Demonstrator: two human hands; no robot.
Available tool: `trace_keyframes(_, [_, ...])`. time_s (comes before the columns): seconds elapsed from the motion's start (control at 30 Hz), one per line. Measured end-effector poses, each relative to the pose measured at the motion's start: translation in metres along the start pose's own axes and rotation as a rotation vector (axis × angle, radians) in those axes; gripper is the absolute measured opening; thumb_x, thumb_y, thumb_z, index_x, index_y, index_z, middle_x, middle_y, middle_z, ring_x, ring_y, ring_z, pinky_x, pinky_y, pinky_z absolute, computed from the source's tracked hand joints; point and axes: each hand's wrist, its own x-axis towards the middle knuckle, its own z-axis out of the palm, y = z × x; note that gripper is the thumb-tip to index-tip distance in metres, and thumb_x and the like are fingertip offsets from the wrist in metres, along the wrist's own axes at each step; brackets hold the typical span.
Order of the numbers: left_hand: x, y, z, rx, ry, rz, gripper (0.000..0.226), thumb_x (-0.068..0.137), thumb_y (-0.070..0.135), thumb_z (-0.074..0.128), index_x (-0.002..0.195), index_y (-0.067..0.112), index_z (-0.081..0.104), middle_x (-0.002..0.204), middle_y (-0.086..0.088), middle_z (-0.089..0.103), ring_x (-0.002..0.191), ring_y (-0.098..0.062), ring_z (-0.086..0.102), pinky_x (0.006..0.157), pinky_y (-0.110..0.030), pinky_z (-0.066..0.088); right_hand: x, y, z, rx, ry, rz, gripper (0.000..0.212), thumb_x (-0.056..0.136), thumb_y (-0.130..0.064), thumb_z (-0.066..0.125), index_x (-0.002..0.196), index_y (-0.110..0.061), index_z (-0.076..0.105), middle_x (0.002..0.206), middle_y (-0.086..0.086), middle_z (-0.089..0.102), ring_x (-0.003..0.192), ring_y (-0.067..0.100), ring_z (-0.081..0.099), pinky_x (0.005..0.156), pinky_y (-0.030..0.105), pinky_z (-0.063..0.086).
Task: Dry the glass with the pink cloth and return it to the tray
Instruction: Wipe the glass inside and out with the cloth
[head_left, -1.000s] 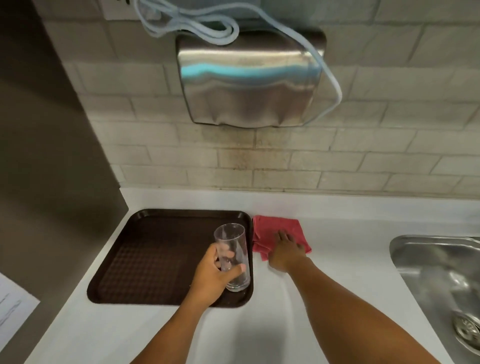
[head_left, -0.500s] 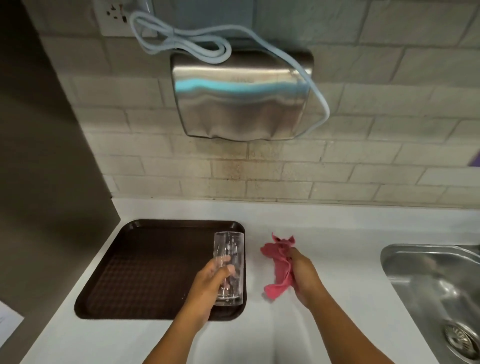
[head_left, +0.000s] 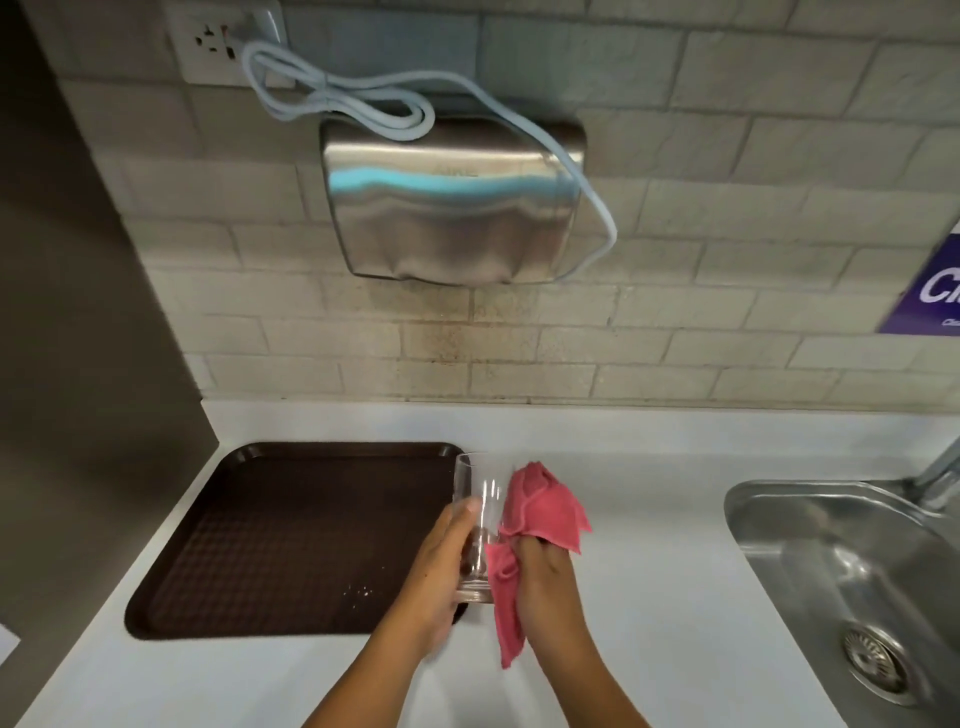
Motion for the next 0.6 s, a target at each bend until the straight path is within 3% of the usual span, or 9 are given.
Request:
trace_keyframes(0.1, [0.0, 0.005, 0.006, 0.018, 0.035, -0.016, 0.067, 0.091, 0.077, 0.047, 0.136, 0.033, 0.069, 0.13, -0.001, 0.078, 0.123, -0.02, 0.072, 0.111, -0.049, 0.052, -0.006, -0.002, 0.011, -0.08, -0.033, -0.007, 0.043, 0.108, -0.021, 0.046, 0.068, -0.019, 0.06, 0.057, -0.006, 0.054, 0.061, 0.017, 0.052, 0.066, 0.036, 0.044])
trace_keyframes(0.27, [0.007, 0.009, 0.009, -0.006, 0.106, 0.034, 0.079, 0.077, 0.087, 0.056, 0.126, 0.029, 0.076, 0.122, -0.009, 0.08, 0.115, -0.028, 0.076, 0.107, -0.056, 0.054, -0.028, 0.007, 0.008, -0.181, -0.099, -0.179, 0.028, 0.105, -0.015, 0.05, 0.08, -0.02, 0.063, 0.072, -0.01, 0.063, 0.065, 0.005, 0.058, 0.061, 0.018, 0.052])
trace_keyframes(0.4, [0.008, 0.021, 0.008, -0.043, 0.163, 0.052, 0.058, 0.082, 0.081, 0.053, 0.111, 0.038, 0.08, 0.115, 0.001, 0.083, 0.109, -0.022, 0.078, 0.104, -0.052, 0.057, -0.044, 0.027, 0.008, -0.3, -0.177, -0.247, 0.025, 0.106, -0.01, 0.047, 0.113, 0.008, 0.063, 0.078, -0.016, 0.06, 0.068, -0.007, 0.062, 0.067, 0.008, 0.051])
trace_keyframes(0.5, [0.005, 0.027, 0.01, -0.058, 0.18, 0.043, 0.065, 0.085, 0.079, 0.05, 0.124, 0.034, 0.073, 0.119, 0.005, 0.081, 0.109, -0.017, 0.078, 0.096, -0.042, 0.062, -0.056, 0.034, 0.007, -0.346, -0.189, -0.261, 0.037, 0.104, -0.02, 0.047, 0.133, 0.004, 0.053, 0.093, -0.02, 0.059, 0.08, -0.017, 0.063, 0.074, 0.004, 0.049])
trace_keyframes(0.6, [0.001, 0.03, 0.013, -0.108, 0.201, 0.015, 0.067, 0.093, 0.074, 0.047, 0.133, 0.026, 0.07, 0.123, -0.001, 0.08, 0.11, -0.021, 0.077, 0.089, -0.037, 0.065, -0.06, 0.027, 0.012, -0.365, -0.175, -0.276, 0.045, 0.103, -0.027, 0.047, 0.14, -0.002, 0.048, 0.105, -0.014, 0.061, 0.088, -0.012, 0.063, 0.075, 0.003, 0.049])
